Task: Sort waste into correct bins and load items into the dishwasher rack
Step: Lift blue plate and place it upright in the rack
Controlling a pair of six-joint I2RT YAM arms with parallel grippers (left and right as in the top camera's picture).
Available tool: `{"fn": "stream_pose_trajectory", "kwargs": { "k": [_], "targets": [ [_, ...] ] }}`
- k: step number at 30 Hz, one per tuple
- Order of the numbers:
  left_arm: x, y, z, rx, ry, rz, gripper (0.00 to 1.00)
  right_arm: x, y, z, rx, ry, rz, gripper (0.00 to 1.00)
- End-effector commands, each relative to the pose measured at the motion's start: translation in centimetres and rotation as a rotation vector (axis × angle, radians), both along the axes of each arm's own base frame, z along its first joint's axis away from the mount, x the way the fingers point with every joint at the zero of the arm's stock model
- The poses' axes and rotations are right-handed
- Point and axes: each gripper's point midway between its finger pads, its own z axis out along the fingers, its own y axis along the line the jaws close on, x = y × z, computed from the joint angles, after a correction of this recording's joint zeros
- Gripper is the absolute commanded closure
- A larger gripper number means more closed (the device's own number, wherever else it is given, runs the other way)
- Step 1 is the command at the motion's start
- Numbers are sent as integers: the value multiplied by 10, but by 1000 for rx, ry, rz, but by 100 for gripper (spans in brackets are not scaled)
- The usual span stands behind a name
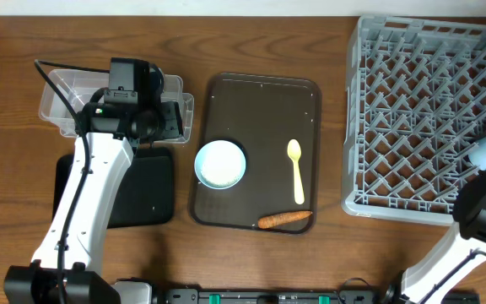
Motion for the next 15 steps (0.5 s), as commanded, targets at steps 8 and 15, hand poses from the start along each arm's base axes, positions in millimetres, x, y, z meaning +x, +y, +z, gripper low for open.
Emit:
{"fn": "stream_pose_trajectory", "kwargs": {
  "k": [8,15],
  "targets": [
    [7,4,3,13,-25,4,48,60,8,-37,-32,311,267,99],
    [7,4,3,13,-25,3,48,74,17,-47,-13,355,359,99]
  ]
}}
